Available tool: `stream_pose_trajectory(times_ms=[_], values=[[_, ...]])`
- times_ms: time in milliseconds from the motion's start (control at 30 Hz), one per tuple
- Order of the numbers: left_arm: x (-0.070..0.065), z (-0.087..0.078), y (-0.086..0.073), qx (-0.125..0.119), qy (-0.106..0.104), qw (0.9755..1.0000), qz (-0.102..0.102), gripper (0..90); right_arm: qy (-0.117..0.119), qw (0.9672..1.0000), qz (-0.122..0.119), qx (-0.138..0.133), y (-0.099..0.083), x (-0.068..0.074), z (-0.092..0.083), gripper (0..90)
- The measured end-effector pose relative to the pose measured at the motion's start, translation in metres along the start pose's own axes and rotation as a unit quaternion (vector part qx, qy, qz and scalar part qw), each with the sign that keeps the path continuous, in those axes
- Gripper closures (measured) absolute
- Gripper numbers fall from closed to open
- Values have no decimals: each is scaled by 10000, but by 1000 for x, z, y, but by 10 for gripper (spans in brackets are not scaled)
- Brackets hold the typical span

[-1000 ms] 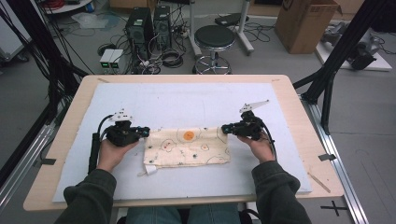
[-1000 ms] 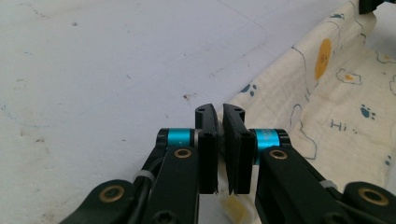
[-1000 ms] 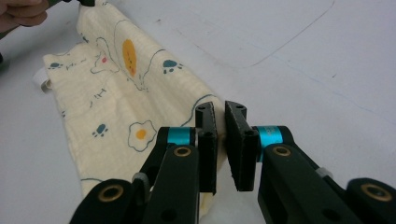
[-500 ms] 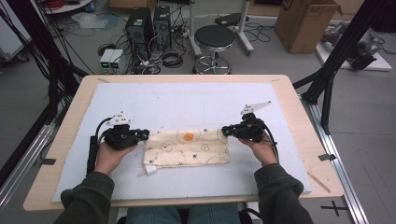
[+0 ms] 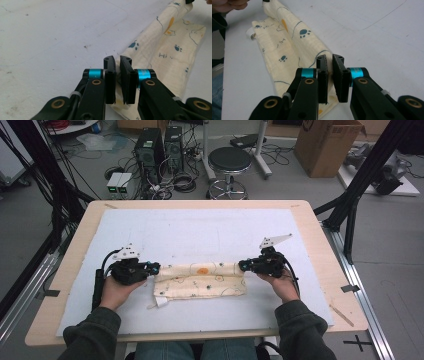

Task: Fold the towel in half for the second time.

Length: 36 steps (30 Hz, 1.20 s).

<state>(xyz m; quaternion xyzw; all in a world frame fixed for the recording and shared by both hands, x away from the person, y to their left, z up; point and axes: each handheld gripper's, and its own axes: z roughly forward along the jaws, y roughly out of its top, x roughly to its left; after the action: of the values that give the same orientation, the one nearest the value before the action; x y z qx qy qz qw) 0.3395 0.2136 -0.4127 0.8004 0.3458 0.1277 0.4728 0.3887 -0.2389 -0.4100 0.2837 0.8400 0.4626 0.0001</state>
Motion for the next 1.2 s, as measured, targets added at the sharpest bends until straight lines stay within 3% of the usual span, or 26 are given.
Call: stream_pose_trajectory(times_ms=[300,767,1000,1200], values=[[-3,-2,-9,59,-80,9999,42,824,56,10000,-65,-3,-6,4,1,830],[-13,-7,-10,200,-177,9991,329,817,142,9998,-118,-56,-16,11,-2,829],[-13,-10,-22,137,-276,9994,183,813,203,9997,-122,-17,-22,13,-1,828],[-16,-12,-25,134,-313,9991,236,813,206,9996,-171,-11,-25,18,-2,828]])
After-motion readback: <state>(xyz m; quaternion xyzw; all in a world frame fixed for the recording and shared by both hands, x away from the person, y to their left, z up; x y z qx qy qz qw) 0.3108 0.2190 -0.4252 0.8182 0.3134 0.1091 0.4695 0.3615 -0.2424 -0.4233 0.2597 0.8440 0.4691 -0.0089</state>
